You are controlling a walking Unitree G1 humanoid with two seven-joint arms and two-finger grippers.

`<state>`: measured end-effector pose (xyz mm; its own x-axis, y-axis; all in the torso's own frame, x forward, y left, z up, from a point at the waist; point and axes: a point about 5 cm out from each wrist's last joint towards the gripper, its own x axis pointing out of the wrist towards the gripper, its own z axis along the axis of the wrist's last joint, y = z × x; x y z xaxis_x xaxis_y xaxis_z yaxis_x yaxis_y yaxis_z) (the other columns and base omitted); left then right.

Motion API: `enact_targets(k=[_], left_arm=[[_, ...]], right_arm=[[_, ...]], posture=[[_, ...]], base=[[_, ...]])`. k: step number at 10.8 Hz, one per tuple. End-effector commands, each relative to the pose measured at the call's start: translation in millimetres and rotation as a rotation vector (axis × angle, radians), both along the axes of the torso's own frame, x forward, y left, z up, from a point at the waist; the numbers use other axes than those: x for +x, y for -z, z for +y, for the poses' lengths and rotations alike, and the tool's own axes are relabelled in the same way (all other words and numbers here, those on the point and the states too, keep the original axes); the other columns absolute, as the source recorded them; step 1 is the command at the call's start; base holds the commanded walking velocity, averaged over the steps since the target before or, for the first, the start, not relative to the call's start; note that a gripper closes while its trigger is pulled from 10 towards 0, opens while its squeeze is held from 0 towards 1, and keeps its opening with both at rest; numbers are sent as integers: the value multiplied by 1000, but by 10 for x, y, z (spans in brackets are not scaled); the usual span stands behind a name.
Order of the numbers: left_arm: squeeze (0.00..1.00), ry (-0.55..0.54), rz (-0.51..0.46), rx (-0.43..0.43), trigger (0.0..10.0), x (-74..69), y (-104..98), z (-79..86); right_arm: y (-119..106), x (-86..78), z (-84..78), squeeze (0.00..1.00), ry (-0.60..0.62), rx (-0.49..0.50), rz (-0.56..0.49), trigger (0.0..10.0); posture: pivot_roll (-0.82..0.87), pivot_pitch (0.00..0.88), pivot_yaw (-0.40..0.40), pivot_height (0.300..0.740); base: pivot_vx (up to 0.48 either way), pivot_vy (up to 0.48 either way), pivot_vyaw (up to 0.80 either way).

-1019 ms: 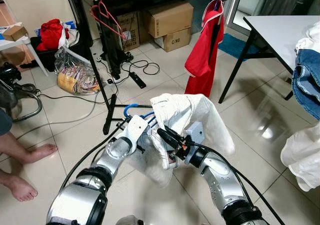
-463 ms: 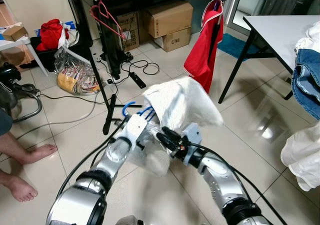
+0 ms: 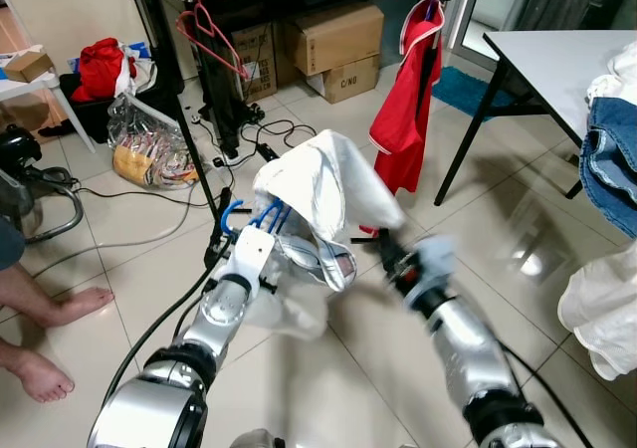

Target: Hang hanger

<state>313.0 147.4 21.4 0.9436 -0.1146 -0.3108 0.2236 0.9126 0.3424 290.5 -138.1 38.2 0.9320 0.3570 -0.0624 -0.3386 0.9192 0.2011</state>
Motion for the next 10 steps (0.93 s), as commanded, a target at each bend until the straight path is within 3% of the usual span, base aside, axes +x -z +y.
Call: enact_targets(k=[1,4,6,8,10], left_arm=[[0,-24,-75,-27,10000,60,-109,20],[0,-102,-94,-83,10000,45,-110,95],[0,-157,-84,-133,10000,6,-72,153],[0,-177,-76,-152,10000,-64,-10,196],[0,-195,-71,-176,10000,-116,32,224]], right_arm=[[10,-3,-35,0,29,24,6,10000],[165,-102,-176,0,146,-73,54,10000],[344,-265,-282,0,208,-142,122,10000],[482,-425,-332,0,229,-199,166,10000],[510,-459,-358,0,241,-211,173,10000]], posture=[[1,8,40,740],[1,11,39,740],[1,11,39,740],[10,14,31,740],[5,16,24,740]], base=[[0,0,0],[0,0,0],[0,0,0],[0,0,0],[0,0,0]])
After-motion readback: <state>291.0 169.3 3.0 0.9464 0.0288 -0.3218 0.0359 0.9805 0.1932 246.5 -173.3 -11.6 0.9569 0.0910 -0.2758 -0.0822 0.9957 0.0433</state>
